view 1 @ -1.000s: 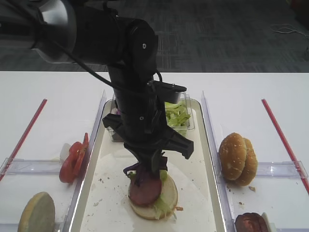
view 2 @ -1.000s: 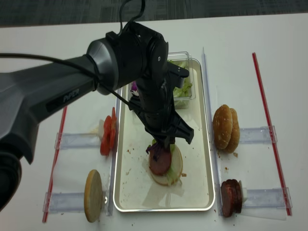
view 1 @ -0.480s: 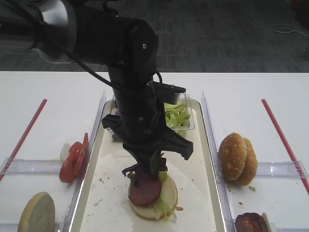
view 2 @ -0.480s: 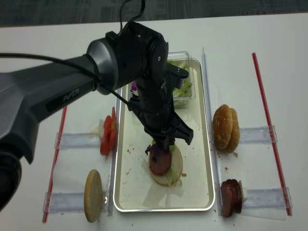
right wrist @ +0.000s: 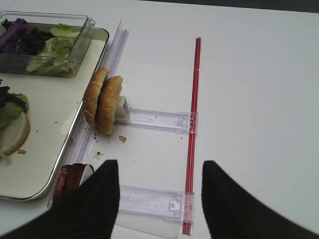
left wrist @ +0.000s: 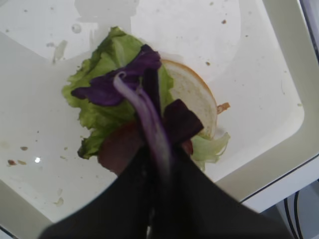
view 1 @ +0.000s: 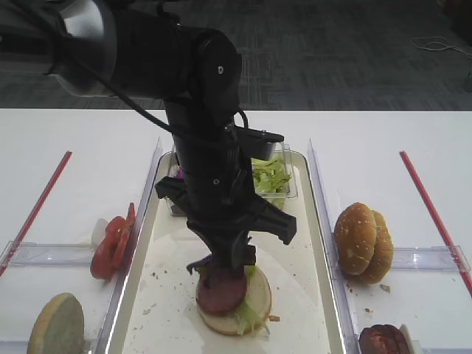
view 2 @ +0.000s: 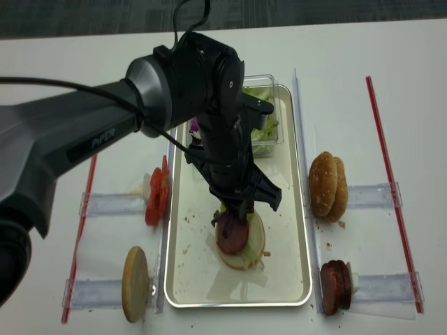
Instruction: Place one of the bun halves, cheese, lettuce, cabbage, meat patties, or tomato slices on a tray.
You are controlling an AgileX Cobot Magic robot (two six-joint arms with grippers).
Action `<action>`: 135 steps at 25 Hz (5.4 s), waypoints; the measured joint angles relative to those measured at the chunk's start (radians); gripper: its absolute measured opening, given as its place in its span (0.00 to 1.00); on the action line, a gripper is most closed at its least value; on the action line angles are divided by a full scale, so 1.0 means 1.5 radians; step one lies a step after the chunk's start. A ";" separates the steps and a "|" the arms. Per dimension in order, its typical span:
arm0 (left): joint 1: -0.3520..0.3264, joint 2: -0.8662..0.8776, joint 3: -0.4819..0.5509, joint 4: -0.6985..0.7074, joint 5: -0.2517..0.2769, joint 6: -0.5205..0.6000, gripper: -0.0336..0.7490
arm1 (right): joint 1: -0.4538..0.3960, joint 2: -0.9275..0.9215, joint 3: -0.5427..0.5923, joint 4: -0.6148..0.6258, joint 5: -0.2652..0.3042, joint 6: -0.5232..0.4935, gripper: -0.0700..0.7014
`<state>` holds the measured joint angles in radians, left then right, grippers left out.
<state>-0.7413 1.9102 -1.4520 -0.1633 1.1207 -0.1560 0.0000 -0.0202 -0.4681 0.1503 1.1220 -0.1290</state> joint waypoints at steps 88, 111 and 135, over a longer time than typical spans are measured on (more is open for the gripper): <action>0.026 -0.031 -0.133 0.032 0.070 -0.064 0.68 | 0.000 0.000 0.000 0.000 0.000 0.000 0.59; 0.223 -0.067 -0.133 0.099 0.074 -0.065 0.68 | 0.000 0.000 0.000 0.000 0.000 0.002 0.59; 0.279 -0.069 -0.133 0.128 0.075 -0.047 0.68 | 0.000 0.000 0.000 0.000 0.000 0.005 0.59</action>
<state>-0.3232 1.8068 -1.6516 0.0294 1.2331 -0.2272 0.0000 -0.0202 -0.4681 0.1503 1.1220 -0.1219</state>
